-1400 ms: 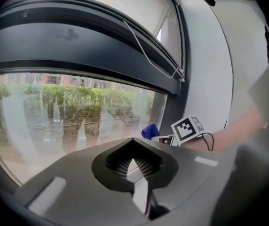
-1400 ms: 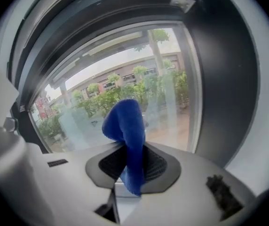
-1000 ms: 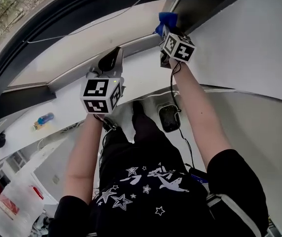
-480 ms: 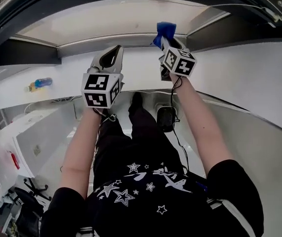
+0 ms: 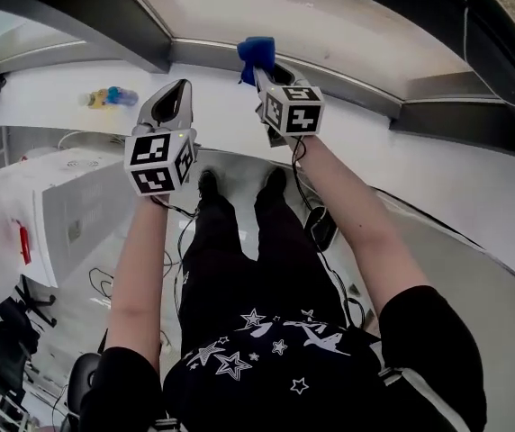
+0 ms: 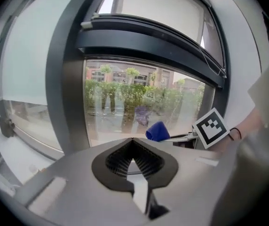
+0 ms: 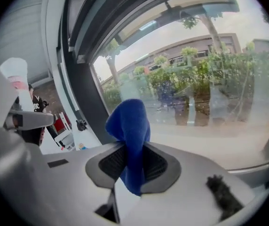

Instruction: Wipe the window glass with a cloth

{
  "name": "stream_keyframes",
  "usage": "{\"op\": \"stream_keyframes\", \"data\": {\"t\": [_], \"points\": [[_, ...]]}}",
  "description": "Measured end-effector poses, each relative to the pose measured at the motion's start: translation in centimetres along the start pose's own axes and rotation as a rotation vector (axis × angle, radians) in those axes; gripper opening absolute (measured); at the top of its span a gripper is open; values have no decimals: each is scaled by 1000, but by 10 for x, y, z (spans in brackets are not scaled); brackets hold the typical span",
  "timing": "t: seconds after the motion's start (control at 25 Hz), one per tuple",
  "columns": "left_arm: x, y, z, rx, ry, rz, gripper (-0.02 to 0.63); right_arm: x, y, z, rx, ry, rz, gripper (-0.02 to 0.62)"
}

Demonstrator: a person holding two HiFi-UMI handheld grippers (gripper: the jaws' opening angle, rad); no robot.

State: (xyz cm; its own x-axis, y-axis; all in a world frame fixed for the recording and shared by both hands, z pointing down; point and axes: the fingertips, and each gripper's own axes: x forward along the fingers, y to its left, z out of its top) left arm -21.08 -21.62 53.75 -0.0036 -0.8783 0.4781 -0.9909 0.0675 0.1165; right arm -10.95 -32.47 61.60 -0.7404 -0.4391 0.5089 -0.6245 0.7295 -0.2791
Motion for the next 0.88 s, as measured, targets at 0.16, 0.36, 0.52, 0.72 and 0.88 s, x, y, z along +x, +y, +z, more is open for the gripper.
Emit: {"op": "stream_keyframes", "data": {"t": [0.16, 0.36, 0.52, 0.72, 0.88], "points": [[-7, 57, -19, -18, -1, 35, 6, 57, 57, 3, -86, 13, 39, 79], [-4, 97, -41, 33, -1, 11, 6, 122, 96, 1, -119, 18, 19, 79], [2, 121, -58, 20, 7, -17, 6, 162, 112, -1, -136, 23, 3, 78], [15, 139, -68, -11, 15, -38, 6, 198, 121, -8, -98, 27, -7, 80], [23, 143, -68, 0, 26, -61, 6, 199, 105, -8, -37, 3, -48, 80]]}}
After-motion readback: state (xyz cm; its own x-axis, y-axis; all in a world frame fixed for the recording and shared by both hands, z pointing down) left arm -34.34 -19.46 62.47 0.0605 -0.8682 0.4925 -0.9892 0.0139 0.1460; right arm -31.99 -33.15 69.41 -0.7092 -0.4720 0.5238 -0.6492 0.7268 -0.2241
